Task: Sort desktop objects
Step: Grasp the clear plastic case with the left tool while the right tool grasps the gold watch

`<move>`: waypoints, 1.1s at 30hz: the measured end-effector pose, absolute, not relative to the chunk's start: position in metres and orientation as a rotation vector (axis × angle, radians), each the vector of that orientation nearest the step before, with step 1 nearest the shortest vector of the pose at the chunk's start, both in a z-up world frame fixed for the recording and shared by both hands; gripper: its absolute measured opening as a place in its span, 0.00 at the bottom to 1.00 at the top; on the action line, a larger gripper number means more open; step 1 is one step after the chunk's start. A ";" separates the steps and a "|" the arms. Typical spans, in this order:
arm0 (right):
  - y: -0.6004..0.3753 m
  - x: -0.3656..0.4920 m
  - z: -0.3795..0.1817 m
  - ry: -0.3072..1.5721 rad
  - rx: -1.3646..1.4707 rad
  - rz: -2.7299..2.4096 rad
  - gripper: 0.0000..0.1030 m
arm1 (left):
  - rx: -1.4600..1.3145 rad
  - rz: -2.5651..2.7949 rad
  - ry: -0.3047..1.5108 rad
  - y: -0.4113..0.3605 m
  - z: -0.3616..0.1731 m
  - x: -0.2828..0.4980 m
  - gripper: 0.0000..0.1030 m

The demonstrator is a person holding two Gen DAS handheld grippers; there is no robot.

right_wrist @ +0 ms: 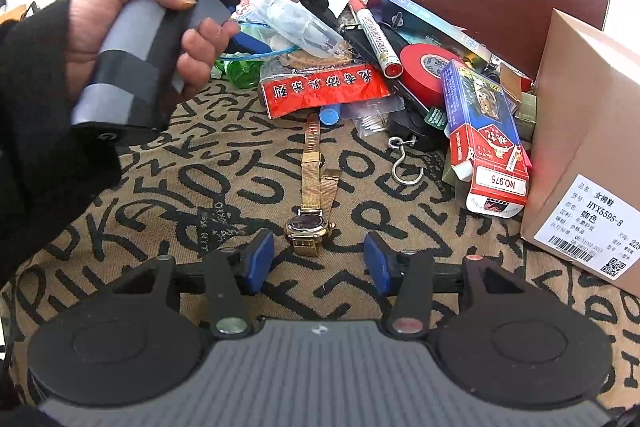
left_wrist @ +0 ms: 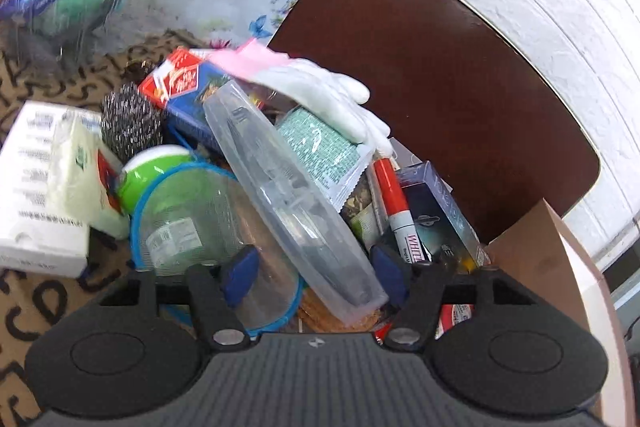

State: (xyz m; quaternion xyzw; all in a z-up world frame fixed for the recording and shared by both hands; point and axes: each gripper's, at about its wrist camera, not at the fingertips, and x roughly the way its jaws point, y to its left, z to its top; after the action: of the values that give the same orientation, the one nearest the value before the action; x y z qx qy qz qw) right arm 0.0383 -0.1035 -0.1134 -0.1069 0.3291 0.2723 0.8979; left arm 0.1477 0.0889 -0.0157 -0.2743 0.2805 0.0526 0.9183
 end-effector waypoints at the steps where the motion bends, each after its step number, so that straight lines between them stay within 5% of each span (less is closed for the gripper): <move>1: -0.104 0.038 -0.114 0.681 -0.220 0.564 0.48 | -0.548 0.091 0.562 0.088 -0.013 0.144 0.45; 18: -0.105 0.043 -0.113 0.677 -0.235 0.555 0.47 | -0.325 -0.065 0.720 0.094 -0.035 0.020 0.32; 22: -0.097 0.046 -0.113 0.662 -0.283 0.564 0.45 | -0.320 -0.038 0.722 0.095 -0.041 0.026 0.39; 25: -0.094 0.043 -0.113 0.662 -0.317 0.594 0.27 | -0.301 -0.039 0.710 0.093 -0.041 0.037 0.51; 33: -0.087 0.039 -0.114 0.647 -0.380 0.587 0.29 | -0.337 -0.001 0.745 0.099 -0.048 0.070 0.55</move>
State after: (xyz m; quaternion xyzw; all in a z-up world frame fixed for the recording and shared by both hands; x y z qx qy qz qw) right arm 0.0387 -0.0868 -0.1137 -0.1830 0.3114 0.2823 0.8887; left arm 0.0699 0.0986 -0.0480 -0.1638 0.3620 -0.0005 0.9177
